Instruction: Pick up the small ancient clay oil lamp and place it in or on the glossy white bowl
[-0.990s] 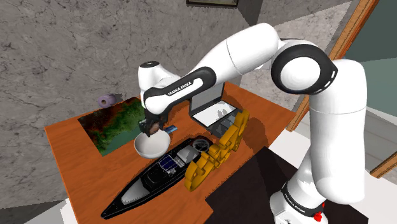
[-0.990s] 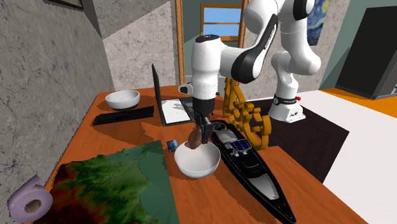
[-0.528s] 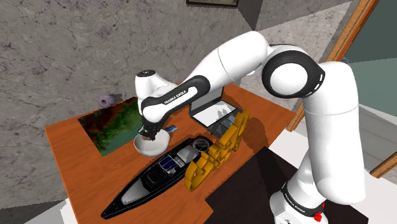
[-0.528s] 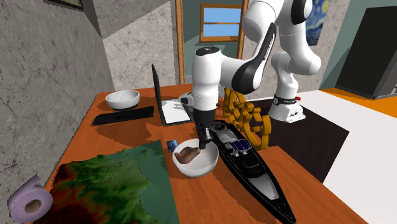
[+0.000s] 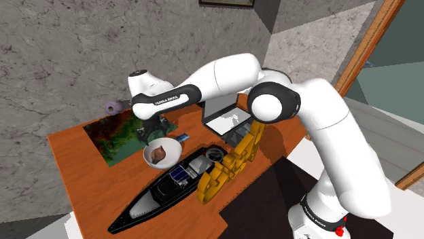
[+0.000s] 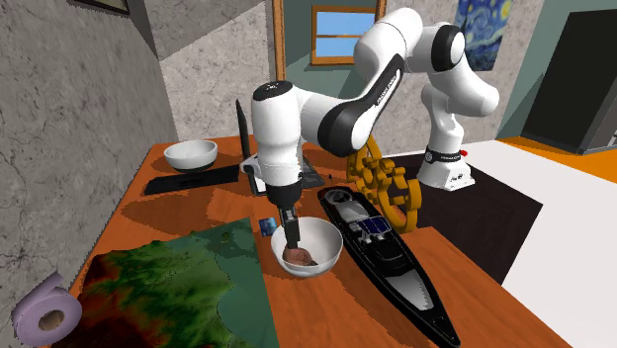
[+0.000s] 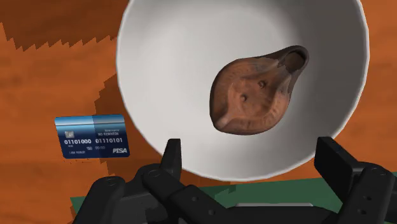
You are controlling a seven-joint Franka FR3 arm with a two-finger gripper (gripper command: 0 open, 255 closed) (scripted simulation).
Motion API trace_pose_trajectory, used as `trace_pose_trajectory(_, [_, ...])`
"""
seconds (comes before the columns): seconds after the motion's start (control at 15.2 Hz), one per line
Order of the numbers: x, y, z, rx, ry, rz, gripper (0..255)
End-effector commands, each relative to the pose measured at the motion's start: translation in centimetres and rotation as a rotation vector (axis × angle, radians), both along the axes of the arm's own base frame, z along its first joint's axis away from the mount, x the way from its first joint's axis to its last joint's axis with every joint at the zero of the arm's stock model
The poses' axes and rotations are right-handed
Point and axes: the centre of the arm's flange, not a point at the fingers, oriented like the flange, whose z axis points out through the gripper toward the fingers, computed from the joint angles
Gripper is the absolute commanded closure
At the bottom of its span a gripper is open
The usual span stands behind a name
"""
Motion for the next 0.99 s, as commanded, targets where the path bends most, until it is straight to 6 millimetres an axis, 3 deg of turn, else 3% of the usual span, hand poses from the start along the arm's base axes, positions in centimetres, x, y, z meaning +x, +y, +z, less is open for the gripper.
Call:
trace_pose_trajectory(0.0, [1.9, -0.2, -0.7, -0.022, 0.028, -0.008, 0])
trace_pose_trajectory(0.46, [1.6, -0.6, -4.7, -0.022, 0.028, -0.008, 0])
trace_pose_trajectory(0.92, [1.6, -0.6, -4.7, -0.022, 0.028, -0.008, 0])
